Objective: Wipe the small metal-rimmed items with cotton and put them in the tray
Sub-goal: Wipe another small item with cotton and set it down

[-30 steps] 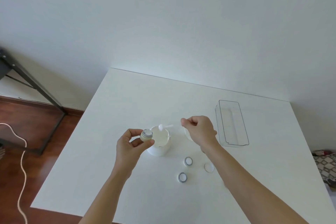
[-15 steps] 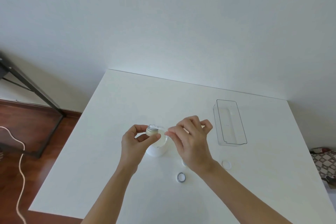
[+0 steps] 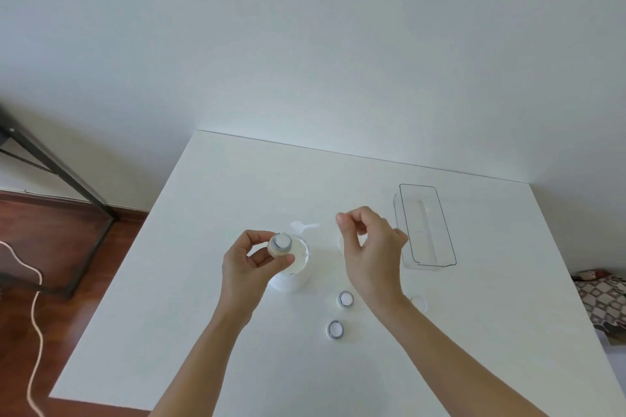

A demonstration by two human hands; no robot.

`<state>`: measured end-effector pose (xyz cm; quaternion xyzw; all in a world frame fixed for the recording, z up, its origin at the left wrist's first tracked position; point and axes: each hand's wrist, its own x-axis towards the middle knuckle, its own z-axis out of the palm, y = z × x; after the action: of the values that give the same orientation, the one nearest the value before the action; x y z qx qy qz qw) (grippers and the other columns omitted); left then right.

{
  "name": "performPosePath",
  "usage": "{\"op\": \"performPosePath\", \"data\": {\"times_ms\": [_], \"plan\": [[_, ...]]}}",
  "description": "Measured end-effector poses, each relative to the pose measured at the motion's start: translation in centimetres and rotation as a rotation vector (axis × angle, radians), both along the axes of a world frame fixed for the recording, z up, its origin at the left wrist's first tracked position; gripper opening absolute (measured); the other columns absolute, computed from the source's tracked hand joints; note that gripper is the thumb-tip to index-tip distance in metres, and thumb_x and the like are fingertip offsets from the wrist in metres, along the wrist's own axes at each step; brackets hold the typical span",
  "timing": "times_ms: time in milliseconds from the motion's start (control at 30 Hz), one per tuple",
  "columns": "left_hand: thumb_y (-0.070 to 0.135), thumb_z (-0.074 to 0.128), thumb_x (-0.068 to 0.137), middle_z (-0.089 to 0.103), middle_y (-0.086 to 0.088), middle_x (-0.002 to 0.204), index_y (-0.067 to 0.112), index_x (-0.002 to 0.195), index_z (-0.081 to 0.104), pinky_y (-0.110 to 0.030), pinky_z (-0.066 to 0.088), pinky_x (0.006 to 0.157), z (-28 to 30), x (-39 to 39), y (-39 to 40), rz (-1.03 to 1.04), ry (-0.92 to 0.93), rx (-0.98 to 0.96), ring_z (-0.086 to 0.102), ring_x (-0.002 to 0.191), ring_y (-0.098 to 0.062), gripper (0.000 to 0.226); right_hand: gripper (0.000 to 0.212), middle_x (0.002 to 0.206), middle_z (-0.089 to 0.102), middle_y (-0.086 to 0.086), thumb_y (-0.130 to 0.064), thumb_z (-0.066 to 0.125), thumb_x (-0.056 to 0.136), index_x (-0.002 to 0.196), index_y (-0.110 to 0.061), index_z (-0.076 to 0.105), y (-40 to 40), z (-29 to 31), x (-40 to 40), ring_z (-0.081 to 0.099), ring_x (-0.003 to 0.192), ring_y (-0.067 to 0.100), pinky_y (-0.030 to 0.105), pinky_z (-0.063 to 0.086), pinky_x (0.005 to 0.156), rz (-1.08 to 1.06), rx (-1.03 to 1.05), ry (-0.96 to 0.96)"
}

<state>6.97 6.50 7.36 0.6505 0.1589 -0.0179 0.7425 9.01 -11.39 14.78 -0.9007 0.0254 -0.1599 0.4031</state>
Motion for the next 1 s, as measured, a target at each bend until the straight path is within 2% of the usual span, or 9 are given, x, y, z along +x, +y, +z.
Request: {"op": "performPosePath", "data": {"times_ms": [67, 167, 267, 500, 800, 900, 1000], "plan": [[-0.009, 0.081, 0.074, 0.078, 0.004, 0.100, 0.021, 0.096, 0.068, -0.021, 0.057, 0.073, 0.1, -0.1, -0.1, -0.013, -0.026, -0.004, 0.076, 0.092, -0.015, 0.040, 0.029, 0.066, 0.065, -0.003, -0.033, 0.055, 0.096, 0.070, -0.019, 0.055, -0.1, 0.2, 0.7, 0.060, 0.068, 0.014, 0.039, 0.039, 0.086, -0.015, 0.045, 0.150], [-0.011, 0.080, 0.074, 0.076, 0.006, 0.107, 0.019, 0.098, 0.068, -0.020, 0.057, 0.074, 0.2, -0.1, -0.1, -0.021, -0.062, 0.000, 0.076, 0.093, -0.014, 0.041, 0.032, 0.063, 0.066, -0.008, -0.034, 0.053, 0.096, 0.070, -0.016, 0.059, -0.1, 0.2, 1.3, 0.061, 0.068, 0.008, 0.035, 0.036, 0.084, -0.030, 0.033, 0.294], [-0.012, 0.080, 0.074, 0.076, 0.008, 0.107, 0.017, 0.097, 0.067, -0.021, 0.057, 0.076, 0.4, 0.0, -0.2, -0.037, -0.084, 0.020, 0.075, 0.092, -0.013, 0.040, 0.032, 0.063, 0.066, -0.011, -0.035, 0.052, 0.096, 0.071, -0.016, 0.061, 0.0, -0.2, 1.5, 0.058, 0.066, 0.002, 0.033, 0.031, 0.079, -0.030, 0.021, 0.350], [-0.013, 0.080, 0.074, 0.078, 0.006, 0.102, 0.029, 0.086, 0.069, -0.022, 0.058, 0.076, 0.8, 0.1, -0.2, -0.061, -0.100, 0.030, 0.075, 0.090, -0.013, 0.045, 0.033, 0.062, 0.066, -0.011, -0.035, 0.052, 0.095, 0.070, -0.016, 0.061, 0.0, -0.4, 1.9, 0.058, 0.067, 0.004, 0.033, 0.028, 0.078, -0.020, 0.032, 0.393], [-0.013, 0.081, 0.072, 0.078, 0.001, 0.101, 0.026, 0.086, 0.069, -0.023, 0.058, 0.076, 1.0, 0.2, -0.1, -0.078, -0.105, 0.038, 0.076, 0.091, -0.016, 0.043, 0.030, 0.065, 0.066, -0.008, -0.034, 0.053, 0.096, 0.073, -0.017, 0.061, 0.2, 0.1, 1.7, 0.062, 0.071, 0.009, 0.030, 0.023, 0.079, 0.075, -0.014, 0.344], [-0.013, 0.081, 0.072, 0.079, 0.002, 0.099, 0.027, 0.086, 0.069, -0.022, 0.058, 0.076, 1.0, 0.3, 0.1, -0.079, -0.105, 0.038, 0.076, 0.091, -0.015, 0.044, 0.027, 0.067, 0.067, -0.007, -0.032, 0.054, 0.096, 0.073, -0.018, 0.060, 0.1, 0.6, 1.5, 0.061, 0.073, 0.011, 0.030, 0.025, 0.083, 0.135, -0.034, 0.308], [-0.013, 0.081, 0.071, 0.079, 0.002, 0.100, 0.027, 0.086, 0.070, -0.023, 0.059, 0.076, 0.9, 0.4, 0.4, -0.065, -0.090, 0.028, 0.076, 0.090, -0.015, 0.044, 0.027, 0.066, 0.066, -0.008, -0.032, 0.055, 0.096, 0.073, -0.019, 0.059, -0.7, 0.9, 1.6, 0.059, 0.068, 0.004, 0.028, 0.026, 0.080, 0.143, -0.008, 0.303]]}}
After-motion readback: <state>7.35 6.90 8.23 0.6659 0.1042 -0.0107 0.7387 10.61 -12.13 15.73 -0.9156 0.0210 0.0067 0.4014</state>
